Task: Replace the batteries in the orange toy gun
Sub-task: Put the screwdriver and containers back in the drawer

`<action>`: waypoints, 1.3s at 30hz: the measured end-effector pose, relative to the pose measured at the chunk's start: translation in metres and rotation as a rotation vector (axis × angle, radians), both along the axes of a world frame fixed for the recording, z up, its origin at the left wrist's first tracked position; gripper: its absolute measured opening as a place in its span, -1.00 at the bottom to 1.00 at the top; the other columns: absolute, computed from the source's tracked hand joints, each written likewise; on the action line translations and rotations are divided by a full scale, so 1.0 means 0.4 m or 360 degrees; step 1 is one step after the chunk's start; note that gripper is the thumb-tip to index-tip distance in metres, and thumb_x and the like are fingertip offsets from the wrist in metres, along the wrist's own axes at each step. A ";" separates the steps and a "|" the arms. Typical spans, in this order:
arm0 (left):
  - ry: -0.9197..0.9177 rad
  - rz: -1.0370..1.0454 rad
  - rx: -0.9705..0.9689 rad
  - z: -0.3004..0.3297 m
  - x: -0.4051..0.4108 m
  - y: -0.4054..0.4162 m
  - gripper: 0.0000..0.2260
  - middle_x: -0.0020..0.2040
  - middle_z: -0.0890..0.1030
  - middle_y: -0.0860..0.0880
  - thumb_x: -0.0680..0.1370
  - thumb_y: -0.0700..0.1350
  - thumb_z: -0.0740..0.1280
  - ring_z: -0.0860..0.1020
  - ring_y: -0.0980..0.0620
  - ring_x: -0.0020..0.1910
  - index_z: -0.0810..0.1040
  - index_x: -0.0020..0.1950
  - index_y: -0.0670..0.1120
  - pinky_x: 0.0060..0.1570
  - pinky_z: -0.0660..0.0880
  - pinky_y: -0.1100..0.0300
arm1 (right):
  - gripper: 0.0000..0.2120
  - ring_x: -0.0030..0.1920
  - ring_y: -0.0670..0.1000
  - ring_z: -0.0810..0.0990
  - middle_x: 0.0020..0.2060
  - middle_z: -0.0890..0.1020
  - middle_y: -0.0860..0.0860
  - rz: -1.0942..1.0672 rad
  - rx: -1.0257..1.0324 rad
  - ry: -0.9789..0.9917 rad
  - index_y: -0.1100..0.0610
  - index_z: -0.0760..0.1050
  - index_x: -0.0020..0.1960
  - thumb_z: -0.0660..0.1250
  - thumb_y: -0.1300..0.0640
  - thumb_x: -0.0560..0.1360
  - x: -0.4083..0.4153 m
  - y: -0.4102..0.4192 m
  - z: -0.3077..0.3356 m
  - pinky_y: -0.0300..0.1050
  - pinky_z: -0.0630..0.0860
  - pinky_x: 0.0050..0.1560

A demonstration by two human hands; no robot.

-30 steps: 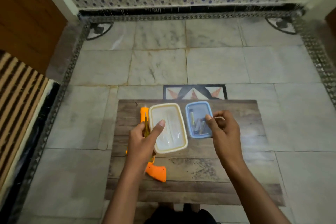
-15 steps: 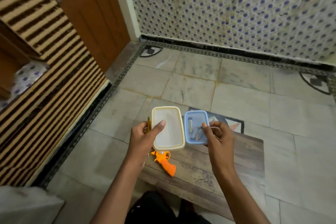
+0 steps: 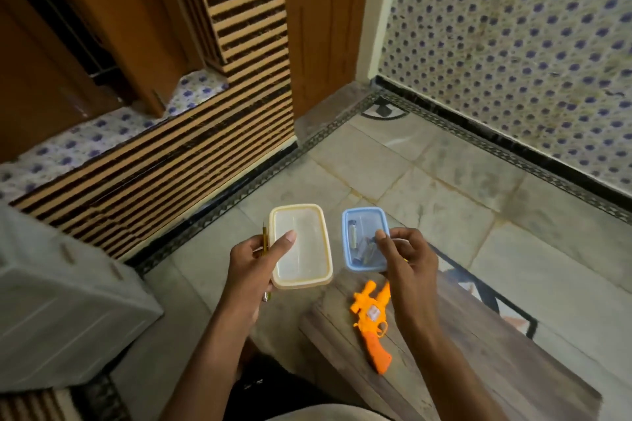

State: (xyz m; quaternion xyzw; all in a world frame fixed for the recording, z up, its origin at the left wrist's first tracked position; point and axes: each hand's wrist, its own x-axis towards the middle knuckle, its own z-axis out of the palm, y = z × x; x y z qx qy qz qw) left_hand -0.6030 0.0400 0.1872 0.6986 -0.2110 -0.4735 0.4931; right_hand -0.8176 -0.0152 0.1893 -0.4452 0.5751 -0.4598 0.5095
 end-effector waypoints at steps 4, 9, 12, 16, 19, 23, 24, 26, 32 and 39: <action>-0.0002 0.0124 -0.0028 -0.003 0.229 -0.013 -0.69 -0.26 0.66 -0.05 0.49 0.10 0.55 0.48 0.11 -0.45 0.69 -0.02 -0.14 -0.57 0.31 0.27 | -0.86 -0.04 0.11 0.75 -0.15 0.77 0.06 0.0102 0.0031 -0.0042 0.10 0.55 -0.03 0.44 0.06 0.59 0.248 -0.058 -0.001 0.40 0.59 0.09; -0.0028 0.0294 -0.0031 0.033 0.520 -0.038 -0.72 -0.12 0.73 -0.11 0.50 0.06 0.55 0.55 0.16 -0.45 0.72 0.07 -0.11 -0.57 0.36 0.29 | -0.88 -0.07 0.12 0.76 -0.12 0.76 0.08 0.0232 0.0050 -0.0079 0.13 0.56 -0.04 0.41 0.09 0.61 0.566 -0.113 0.021 0.29 0.68 -0.01; 0.0003 0.0415 -0.0092 0.049 0.663 -0.049 -0.69 -0.02 0.75 -0.11 0.50 0.04 0.55 0.72 0.04 -0.20 0.71 0.15 -0.11 -0.44 0.54 0.24 | -0.90 -0.06 0.08 0.77 -0.09 0.77 0.05 0.0363 0.0022 -0.0098 0.12 0.57 -0.02 0.40 0.09 0.61 0.732 -0.146 0.031 0.32 0.69 -0.02; 0.0037 0.0691 -0.0087 0.055 0.842 -0.039 -0.74 -0.03 0.75 -0.15 0.49 0.03 0.56 0.70 -0.07 -0.12 0.71 0.06 -0.12 -0.38 0.55 0.21 | -0.89 -0.08 0.09 0.76 -0.11 0.77 0.06 0.0551 -0.0012 -0.0125 0.19 0.56 0.02 0.39 0.14 0.61 0.941 -0.176 0.045 0.35 0.68 -0.01; 0.0086 0.0882 -0.0126 0.047 0.948 -0.024 -0.60 -0.09 0.73 -0.23 0.35 0.15 0.65 0.68 -0.18 -0.13 0.72 -0.03 -0.12 -0.22 0.53 0.01 | -0.86 -0.08 0.16 0.76 -0.14 0.75 0.14 0.0700 -0.0022 -0.0184 0.22 0.55 0.01 0.43 0.15 0.60 1.080 -0.211 0.043 0.42 0.65 -0.01; 0.0085 0.1189 -0.0120 0.019 1.078 -0.015 -0.61 -0.23 0.64 -0.16 0.46 0.03 0.59 0.58 -0.12 -0.26 0.67 0.04 -0.26 -0.50 0.33 0.26 | -0.84 -0.05 0.30 0.73 -0.15 0.74 0.22 0.0939 -0.0026 -0.0245 0.13 0.55 -0.06 0.46 0.06 0.53 1.269 -0.269 0.022 0.49 0.61 -0.01; 0.0089 0.1237 -0.0123 0.016 1.096 -0.016 -0.64 -0.24 0.65 -0.12 0.47 0.00 0.58 0.59 -0.07 -0.28 0.67 0.05 -0.27 -0.52 0.30 0.27 | -0.86 -0.07 0.26 0.74 -0.16 0.74 0.20 0.0978 -0.0027 -0.0226 0.11 0.55 -0.09 0.47 0.07 0.54 1.302 -0.280 0.021 0.46 0.63 -0.02; 0.0106 0.1402 -0.0149 -0.007 1.156 -0.024 -0.63 -0.28 0.64 -0.10 0.48 -0.01 0.58 0.54 -0.02 -0.38 0.67 0.03 -0.30 -0.52 0.26 0.28 | -0.88 -0.09 0.20 0.75 -0.19 0.75 0.15 0.1118 -0.0026 -0.0216 0.13 0.55 -0.08 0.46 0.14 0.58 1.400 -0.313 0.012 0.40 0.65 -0.04; 0.0097 0.1858 -0.0143 -0.048 1.272 -0.055 -0.56 -0.31 0.58 -0.17 0.48 0.02 0.58 0.40 -0.09 -0.34 0.61 -0.01 -0.36 -0.55 0.22 0.28 | -0.90 -0.12 0.17 0.76 -0.17 0.75 0.12 0.1584 -0.0066 -0.0072 0.09 0.59 -0.07 0.46 0.10 0.59 1.651 -0.402 -0.013 0.38 0.65 -0.12; 0.0200 0.2360 -0.0053 -0.095 1.400 -0.036 -0.65 -0.40 0.48 -0.11 0.46 0.00 0.60 0.35 0.07 -0.56 0.60 -0.16 -0.27 -0.61 0.24 0.29 | -0.85 -0.11 0.09 0.76 -0.15 0.73 0.13 0.2092 -0.0092 0.0051 0.17 0.55 -0.06 0.45 0.10 0.60 1.953 -0.394 -0.074 0.28 0.68 -0.16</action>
